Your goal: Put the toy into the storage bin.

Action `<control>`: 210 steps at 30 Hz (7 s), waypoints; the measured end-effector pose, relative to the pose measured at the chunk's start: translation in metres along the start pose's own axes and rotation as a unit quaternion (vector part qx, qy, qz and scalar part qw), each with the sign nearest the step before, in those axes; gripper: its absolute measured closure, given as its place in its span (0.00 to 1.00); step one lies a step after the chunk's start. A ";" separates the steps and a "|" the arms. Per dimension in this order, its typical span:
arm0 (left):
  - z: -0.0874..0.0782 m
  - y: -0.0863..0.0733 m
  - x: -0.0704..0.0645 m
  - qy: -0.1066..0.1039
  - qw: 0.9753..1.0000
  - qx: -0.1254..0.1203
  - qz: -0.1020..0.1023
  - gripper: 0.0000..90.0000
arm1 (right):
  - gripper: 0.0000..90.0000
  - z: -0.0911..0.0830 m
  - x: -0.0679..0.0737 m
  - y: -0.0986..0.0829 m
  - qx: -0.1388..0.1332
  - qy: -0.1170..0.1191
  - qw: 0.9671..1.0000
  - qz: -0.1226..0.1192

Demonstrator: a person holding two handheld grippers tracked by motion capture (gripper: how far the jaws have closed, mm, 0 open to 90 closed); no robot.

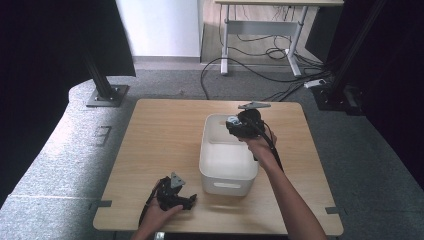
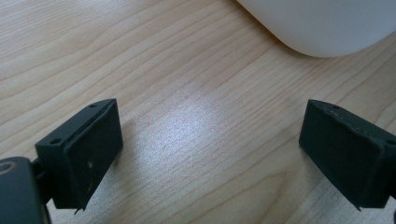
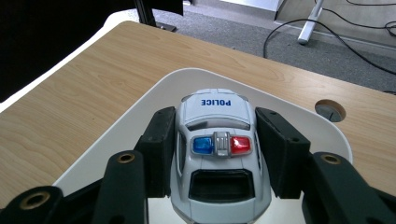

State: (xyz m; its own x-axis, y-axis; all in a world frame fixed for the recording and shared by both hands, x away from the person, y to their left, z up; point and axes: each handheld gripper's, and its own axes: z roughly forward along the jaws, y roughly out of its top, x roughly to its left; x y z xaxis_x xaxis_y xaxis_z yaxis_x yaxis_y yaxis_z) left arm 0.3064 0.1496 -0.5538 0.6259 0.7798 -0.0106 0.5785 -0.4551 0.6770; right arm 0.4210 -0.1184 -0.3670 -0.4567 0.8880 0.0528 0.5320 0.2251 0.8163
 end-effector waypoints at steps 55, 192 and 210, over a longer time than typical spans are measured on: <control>0.000 0.000 0.000 -0.001 1.000 0.000 0.000 0.07 | 0.56 0.060 0.024 0.013 0.049 -0.002 0.999 -0.003; -0.001 -0.002 0.000 -0.005 1.000 -0.002 0.006 0.07 | 0.55 0.173 0.022 -0.048 0.274 -0.016 0.962 0.005; -0.001 -0.002 -0.001 -0.005 1.000 -0.002 0.006 0.07 | 0.51 0.170 0.022 -0.043 0.261 -0.038 0.965 0.003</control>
State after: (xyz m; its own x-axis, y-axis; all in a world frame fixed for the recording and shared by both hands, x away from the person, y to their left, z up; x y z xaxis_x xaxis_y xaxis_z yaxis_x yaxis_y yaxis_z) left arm 0.3044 0.1505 -0.5540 0.6375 0.7704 -0.0095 0.5694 -0.4629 0.6793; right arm 0.5091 -0.0406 -0.4989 -0.4101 0.9121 -0.0017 0.8297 0.3738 0.4145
